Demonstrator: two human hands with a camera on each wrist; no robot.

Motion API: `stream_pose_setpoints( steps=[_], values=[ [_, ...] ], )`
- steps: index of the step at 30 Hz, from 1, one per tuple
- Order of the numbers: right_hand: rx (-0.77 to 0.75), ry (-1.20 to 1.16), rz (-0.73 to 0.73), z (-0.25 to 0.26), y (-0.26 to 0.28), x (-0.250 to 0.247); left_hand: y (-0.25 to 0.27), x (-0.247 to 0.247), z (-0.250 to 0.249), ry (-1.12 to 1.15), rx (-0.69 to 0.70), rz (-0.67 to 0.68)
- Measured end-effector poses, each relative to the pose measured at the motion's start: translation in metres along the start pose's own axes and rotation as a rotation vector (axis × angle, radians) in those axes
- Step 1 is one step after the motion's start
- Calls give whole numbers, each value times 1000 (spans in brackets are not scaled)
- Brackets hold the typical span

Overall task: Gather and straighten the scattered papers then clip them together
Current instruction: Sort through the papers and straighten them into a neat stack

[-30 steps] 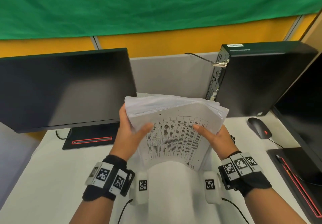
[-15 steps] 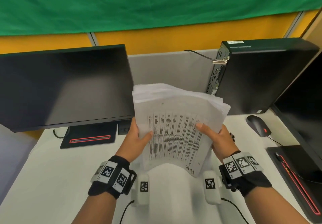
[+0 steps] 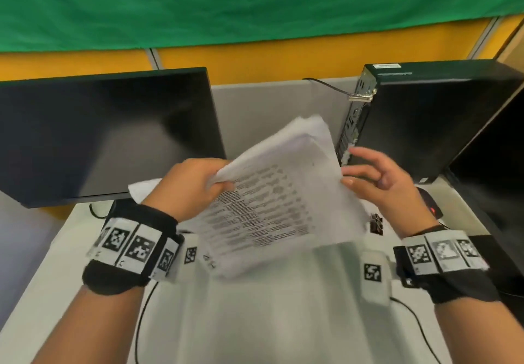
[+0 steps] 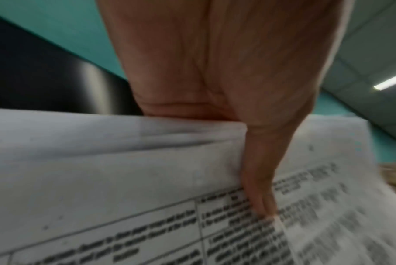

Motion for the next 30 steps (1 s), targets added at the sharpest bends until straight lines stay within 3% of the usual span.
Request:
stream_pose_setpoints(
  steps=[4,6,9,13,16,18,20,22,23,26,30],
  values=[
    [44,307,423,-3,19,52,-1,6,-21,-138,98,95],
    [112,273,504,-13,33,69,-3,9,-23,-98,75,107],
    [180,139,458,-22,40,73,-3,15,-18,-94,45,137],
    [216,157,356,-39,35,67,4,21,-10,-80,28,124],
    [219,152,264,-45,29,55,13,-7,21,-150,-48,-130],
    [242,88,213,-48,28,41,31,-32,62,-211,-185,-329],
    [277,46,175,-53,28,30,57,-28,114,88,-413,-385],
    [306,8,161,-60,27,27,76,9,142,577,-580,-288],
    [316,-11,157,-63,26,29,82,29,146,696,-621,-222],
    [308,-41,156,-66,28,40,86,53,137,729,-613,-120],
    [216,0,109,-61,28,32,84,47,125,865,-583,-229]
  ],
)
Point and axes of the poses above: each hand's wrist, its own y-axis away from the middle knuckle, its own x-axis out of the palm, z = x × y, the point moved 10 cm from there along -y, towards the middle knuckle, and after that the axes turned 12 degrees about -z, right-handed, at the moved point
